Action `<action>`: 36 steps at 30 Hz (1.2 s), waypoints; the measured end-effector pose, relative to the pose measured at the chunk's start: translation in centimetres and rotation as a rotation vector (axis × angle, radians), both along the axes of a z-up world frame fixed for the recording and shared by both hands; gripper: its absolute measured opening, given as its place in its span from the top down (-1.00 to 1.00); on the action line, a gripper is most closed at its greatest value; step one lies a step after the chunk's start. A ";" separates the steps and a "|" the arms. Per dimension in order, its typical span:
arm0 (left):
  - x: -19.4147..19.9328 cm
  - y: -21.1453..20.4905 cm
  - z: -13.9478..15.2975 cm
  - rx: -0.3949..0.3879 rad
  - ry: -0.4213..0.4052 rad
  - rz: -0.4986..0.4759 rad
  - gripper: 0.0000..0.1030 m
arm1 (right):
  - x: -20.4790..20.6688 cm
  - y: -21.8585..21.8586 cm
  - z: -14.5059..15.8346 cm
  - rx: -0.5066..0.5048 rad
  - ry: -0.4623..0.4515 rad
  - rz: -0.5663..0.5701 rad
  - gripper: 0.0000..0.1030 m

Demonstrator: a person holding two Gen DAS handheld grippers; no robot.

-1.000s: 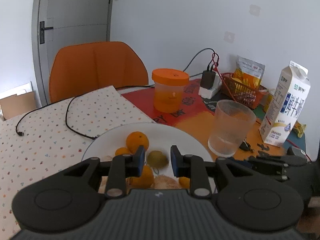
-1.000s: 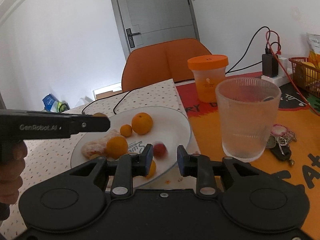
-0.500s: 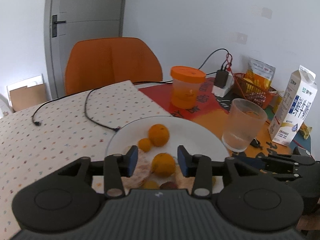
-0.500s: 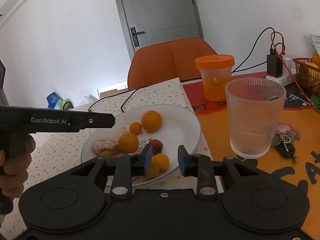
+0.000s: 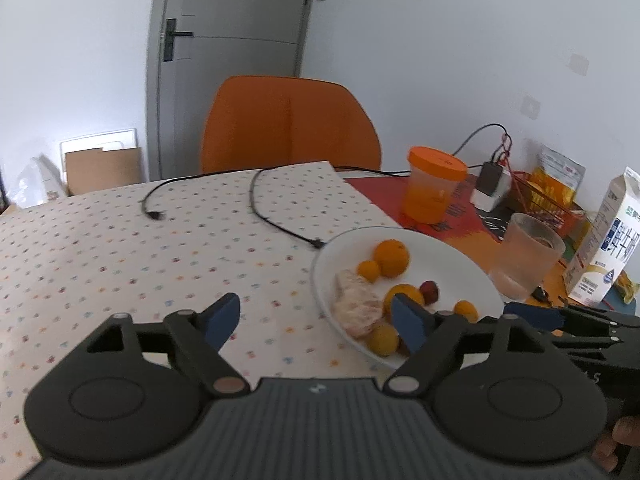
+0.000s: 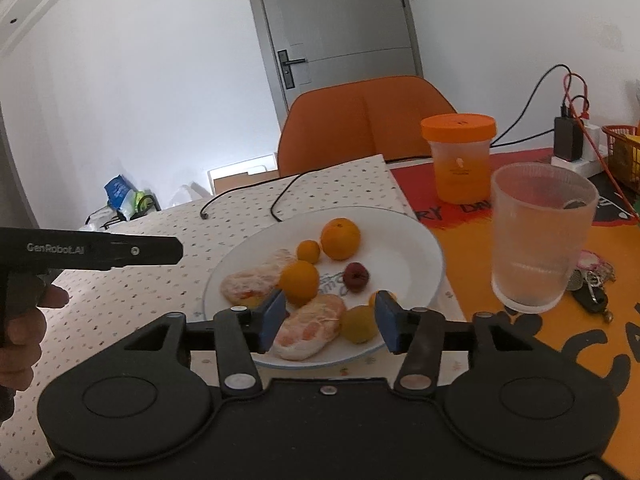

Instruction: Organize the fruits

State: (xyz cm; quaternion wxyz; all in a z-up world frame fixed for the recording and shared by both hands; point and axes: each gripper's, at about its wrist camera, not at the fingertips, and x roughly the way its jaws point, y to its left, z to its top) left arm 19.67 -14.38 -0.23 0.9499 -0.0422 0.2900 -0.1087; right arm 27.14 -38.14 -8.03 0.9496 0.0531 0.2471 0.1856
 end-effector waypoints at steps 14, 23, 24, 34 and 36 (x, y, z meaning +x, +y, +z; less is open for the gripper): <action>-4.8 5.3 0.6 0.008 -0.009 0.166 -0.79 | -1.3 3.9 0.9 0.018 0.020 0.041 -0.45; -7.8 7.7 0.7 -0.002 -0.013 0.236 -0.93 | -3.2 5.9 2.1 0.014 -0.011 0.016 -0.94; -8.1 7.9 0.6 -0.002 -0.014 0.239 -0.96 | -3.5 6.1 2.2 0.011 -0.014 0.011 -0.98; -11.0 10.0 0.8 -0.014 -0.029 0.258 -1.00 | -5.7 8.7 2.3 -0.038 0.005 -0.007 -1.00; -11.6 10.3 0.8 -0.008 -0.027 0.263 -1.00 | -6.0 9.1 2.3 -0.038 0.010 -0.008 -1.00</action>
